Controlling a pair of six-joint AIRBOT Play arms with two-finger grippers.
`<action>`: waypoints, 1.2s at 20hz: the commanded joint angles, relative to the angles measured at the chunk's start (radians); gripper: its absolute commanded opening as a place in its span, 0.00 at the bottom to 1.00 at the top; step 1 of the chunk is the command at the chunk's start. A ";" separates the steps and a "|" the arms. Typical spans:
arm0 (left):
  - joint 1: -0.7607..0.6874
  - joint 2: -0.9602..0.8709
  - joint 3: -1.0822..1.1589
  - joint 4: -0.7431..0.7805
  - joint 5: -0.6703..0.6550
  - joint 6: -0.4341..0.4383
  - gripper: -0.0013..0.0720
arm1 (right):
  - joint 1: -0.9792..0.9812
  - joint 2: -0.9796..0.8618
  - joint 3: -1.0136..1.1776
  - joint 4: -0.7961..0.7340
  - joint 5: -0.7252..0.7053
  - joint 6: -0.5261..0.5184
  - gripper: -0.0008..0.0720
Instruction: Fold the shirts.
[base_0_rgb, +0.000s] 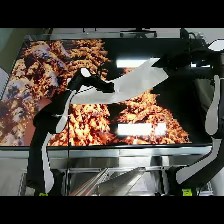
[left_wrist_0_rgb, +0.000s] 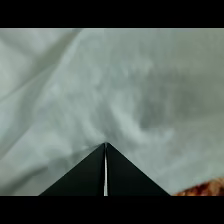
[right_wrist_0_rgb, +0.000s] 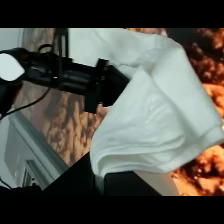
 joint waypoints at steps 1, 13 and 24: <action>-0.042 -0.049 0.018 -0.023 0.086 -0.061 0.04 | 0.031 0.027 0.011 0.043 0.035 0.031 0.04; 0.475 0.472 -0.032 -0.418 -0.377 0.044 0.04 | 0.510 -0.103 0.010 0.046 -0.691 0.045 0.04; 0.639 0.590 -0.180 -0.415 -0.449 0.123 0.04 | 1.025 -0.452 0.021 0.262 -1.677 -0.043 0.93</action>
